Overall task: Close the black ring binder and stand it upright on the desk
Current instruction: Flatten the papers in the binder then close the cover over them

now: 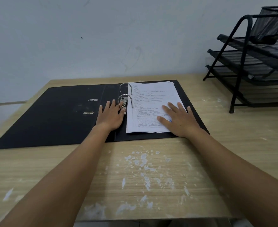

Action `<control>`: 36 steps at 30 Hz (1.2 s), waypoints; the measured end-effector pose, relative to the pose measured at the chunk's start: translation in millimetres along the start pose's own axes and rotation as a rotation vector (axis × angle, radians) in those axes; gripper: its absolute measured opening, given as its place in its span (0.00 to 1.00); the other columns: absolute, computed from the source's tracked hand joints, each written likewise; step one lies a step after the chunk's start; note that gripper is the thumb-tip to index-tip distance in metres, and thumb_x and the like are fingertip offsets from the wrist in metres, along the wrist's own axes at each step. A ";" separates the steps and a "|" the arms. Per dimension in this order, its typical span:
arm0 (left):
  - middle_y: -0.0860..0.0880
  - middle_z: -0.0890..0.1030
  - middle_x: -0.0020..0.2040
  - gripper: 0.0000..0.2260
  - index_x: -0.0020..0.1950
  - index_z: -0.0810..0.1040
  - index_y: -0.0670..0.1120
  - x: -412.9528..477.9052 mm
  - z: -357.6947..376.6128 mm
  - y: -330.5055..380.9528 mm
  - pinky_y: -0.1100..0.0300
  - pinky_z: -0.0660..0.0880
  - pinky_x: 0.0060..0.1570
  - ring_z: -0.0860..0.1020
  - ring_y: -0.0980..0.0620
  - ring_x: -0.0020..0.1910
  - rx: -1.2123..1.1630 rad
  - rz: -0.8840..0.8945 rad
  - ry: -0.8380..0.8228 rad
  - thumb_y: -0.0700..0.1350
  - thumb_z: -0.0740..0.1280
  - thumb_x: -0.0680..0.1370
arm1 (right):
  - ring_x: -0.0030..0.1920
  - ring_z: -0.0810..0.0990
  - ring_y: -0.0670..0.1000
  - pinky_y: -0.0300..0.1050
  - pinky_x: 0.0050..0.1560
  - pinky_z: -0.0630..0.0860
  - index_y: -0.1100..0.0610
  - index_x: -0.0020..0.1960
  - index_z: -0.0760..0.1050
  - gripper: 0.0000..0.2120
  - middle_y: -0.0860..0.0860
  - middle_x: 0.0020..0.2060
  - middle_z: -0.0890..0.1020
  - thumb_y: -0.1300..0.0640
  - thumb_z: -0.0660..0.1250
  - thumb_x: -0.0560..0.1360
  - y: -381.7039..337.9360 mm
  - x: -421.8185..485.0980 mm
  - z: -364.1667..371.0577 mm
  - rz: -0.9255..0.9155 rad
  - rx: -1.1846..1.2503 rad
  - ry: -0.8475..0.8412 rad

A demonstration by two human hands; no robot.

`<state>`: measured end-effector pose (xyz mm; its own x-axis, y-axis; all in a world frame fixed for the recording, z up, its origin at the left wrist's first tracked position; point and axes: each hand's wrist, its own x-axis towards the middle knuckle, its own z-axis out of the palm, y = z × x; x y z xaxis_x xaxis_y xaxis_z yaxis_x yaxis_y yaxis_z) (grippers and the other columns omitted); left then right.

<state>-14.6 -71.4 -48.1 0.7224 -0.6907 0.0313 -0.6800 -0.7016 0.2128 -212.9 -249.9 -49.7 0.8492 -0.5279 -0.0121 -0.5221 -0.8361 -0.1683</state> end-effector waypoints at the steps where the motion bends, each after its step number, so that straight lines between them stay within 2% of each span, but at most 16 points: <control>1: 0.47 0.51 0.80 0.23 0.78 0.53 0.53 1.5 1.2 5.8 0.45 0.42 0.75 0.46 0.46 0.78 -0.003 0.007 -0.001 0.54 0.46 0.83 | 0.78 0.39 0.52 0.60 0.75 0.37 0.43 0.78 0.47 0.36 0.45 0.79 0.46 0.29 0.42 0.74 5.6 -1.2 -0.8 0.007 0.005 0.002; 20: 0.48 0.53 0.79 0.21 0.77 0.56 0.54 -4.1 8.1 36.1 0.46 0.43 0.75 0.47 0.46 0.78 -0.051 0.047 0.015 0.52 0.46 0.83 | 0.78 0.38 0.52 0.60 0.75 0.36 0.45 0.79 0.46 0.37 0.45 0.79 0.45 0.29 0.42 0.75 34.7 -23.8 -6.1 0.047 0.005 0.003; 28: 0.48 0.54 0.79 0.22 0.77 0.58 0.53 -21.4 14.9 65.4 0.46 0.43 0.75 0.48 0.46 0.78 -0.060 0.070 0.017 0.52 0.46 0.83 | 0.78 0.38 0.52 0.61 0.75 0.35 0.44 0.79 0.46 0.40 0.45 0.79 0.45 0.26 0.40 0.71 55.8 -54.0 -10.2 0.089 0.002 -0.004; 36: 0.48 0.54 0.79 0.21 0.77 0.58 0.53 -42.7 18.3 89.6 0.46 0.43 0.75 0.48 0.46 0.78 -0.082 0.090 0.009 0.52 0.47 0.83 | 0.78 0.38 0.52 0.62 0.74 0.35 0.44 0.79 0.46 0.39 0.45 0.79 0.44 0.26 0.41 0.72 73.4 -82.9 -12.3 0.106 -0.011 -0.013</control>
<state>-108.7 -107.9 -48.2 0.6604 -0.7483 0.0630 -0.7300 -0.6200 0.2875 -322.6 -269.3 -48.9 0.7900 -0.6116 -0.0423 -0.6100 -0.7771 -0.1550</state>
